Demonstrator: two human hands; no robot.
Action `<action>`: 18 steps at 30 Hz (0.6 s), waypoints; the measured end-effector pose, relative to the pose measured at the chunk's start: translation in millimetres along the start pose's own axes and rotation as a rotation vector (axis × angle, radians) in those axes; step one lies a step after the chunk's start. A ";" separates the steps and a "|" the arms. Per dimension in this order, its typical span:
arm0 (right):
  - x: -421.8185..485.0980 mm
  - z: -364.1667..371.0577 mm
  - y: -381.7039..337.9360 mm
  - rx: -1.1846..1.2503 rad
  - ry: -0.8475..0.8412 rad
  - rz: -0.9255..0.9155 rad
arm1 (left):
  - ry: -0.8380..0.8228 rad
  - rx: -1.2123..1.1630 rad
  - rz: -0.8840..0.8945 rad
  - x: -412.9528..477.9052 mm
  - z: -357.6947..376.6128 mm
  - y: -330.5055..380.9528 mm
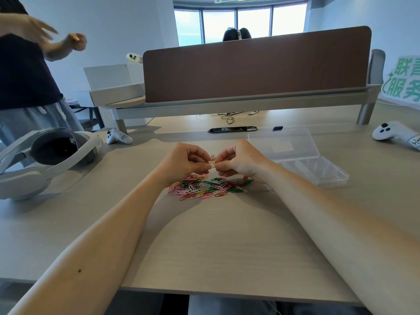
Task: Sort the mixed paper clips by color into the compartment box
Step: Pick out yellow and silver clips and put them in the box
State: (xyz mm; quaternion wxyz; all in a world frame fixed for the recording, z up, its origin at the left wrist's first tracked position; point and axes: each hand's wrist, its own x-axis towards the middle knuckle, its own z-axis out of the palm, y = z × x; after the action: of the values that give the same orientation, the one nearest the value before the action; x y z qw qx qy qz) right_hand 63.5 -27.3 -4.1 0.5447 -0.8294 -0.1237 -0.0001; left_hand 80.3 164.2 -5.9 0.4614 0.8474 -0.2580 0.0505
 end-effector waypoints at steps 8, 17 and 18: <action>2.6 0.7 4.4 -0.093 0.026 -0.006 | 0.063 0.414 0.024 3.9 -11.2 -5.8; 4.7 2.8 8.5 -0.145 0.022 -0.021 | -0.168 0.623 -0.049 4.4 -11.6 -12.3; 4.7 2.8 8.8 -0.148 0.020 -0.021 | -0.166 0.626 -0.055 4.9 -11.5 -12.9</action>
State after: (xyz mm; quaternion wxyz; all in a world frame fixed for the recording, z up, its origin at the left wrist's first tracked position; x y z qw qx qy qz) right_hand 69.4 -27.1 -12.5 0.4830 -0.8661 -0.1265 -0.0234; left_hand 92.5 177.3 -7.5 0.1572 0.9559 -0.2439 0.0456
